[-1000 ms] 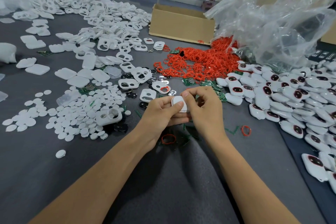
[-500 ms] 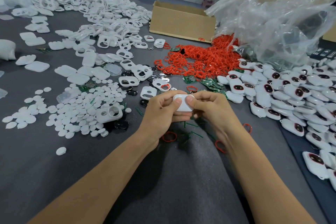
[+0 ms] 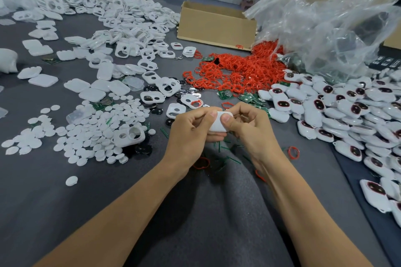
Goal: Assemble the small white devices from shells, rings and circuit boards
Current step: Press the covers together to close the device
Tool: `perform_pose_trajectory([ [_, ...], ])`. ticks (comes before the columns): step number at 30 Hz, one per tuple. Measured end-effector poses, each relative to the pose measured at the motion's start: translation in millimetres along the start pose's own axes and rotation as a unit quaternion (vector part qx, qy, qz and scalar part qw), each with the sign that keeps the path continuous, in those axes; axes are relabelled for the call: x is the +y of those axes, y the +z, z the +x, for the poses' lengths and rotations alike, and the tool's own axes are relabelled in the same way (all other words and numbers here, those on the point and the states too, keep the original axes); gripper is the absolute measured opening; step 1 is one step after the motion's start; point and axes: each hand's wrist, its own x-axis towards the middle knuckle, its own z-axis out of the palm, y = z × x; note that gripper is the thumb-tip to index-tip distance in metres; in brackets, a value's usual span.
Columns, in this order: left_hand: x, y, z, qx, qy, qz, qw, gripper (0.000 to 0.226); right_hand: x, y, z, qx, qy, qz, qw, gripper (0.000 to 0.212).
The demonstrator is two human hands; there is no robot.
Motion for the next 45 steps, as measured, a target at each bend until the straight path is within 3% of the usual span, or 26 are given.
perform_pose_trajectory([
  [3,0.7,-0.5,1.8,0.010,0.011,0.005,1.000,0.019,-1.5,-1.1,-1.3,-0.005,-0.011,-0.008,1.000,0.020],
  [8,-0.7,-1.1,1.2,0.070,0.046,0.038,0.996,0.016,3.5,11.7,-2.5,0.037,-0.020,-0.112,0.993,0.016],
  [11,0.1,-2.3,0.5,0.071,0.008,0.001,0.997,0.014,2.5,10.7,-1.0,0.014,0.006,-0.099,0.995,0.003],
  [13,0.1,-2.0,1.1,0.059,-0.010,-0.020,0.998,0.016,1.7,4.8,-0.2,-0.014,0.010,-0.084,0.996,0.012],
  [15,0.2,0.4,3.2,0.044,-0.016,-0.043,0.998,0.024,3.0,1.4,0.8,-0.002,-0.029,-0.109,0.994,0.019],
  [18,-0.2,2.8,4.7,0.031,-0.036,-0.111,0.993,0.035,4.1,2.5,0.4,0.086,-0.138,-0.187,0.969,0.025],
  [21,-0.3,-1.2,7.5,0.021,-0.036,-0.135,0.990,0.032,3.2,4.4,-1.8,0.078,-0.201,-0.204,0.955,0.034],
  [24,-0.1,-7.3,10.4,0.049,-0.025,-0.128,0.990,0.035,-0.1,8.2,-6.1,0.036,-0.146,-0.157,0.976,0.037],
  [27,0.4,-10.5,10.5,0.055,-0.015,-0.089,0.994,0.038,-4.4,8.8,-5.1,0.030,-0.070,-0.095,0.993,0.024],
  [31,1.7,-10.7,8.0,0.034,0.006,-0.038,0.999,0.042,-5.7,4.0,-3.9,0.011,0.054,-0.012,0.998,0.038],
  [33,2.1,-10.3,6.5,0.019,0.015,-0.014,1.000,0.042,-5.4,3.6,-4.7,-0.022,0.095,0.024,0.995,0.034],
  [45,5.1,-9.2,4.3,-0.010,0.029,0.001,1.000,0.041,-6.2,0.0,-3.2,-0.015,0.106,0.053,0.993,0.031],
])
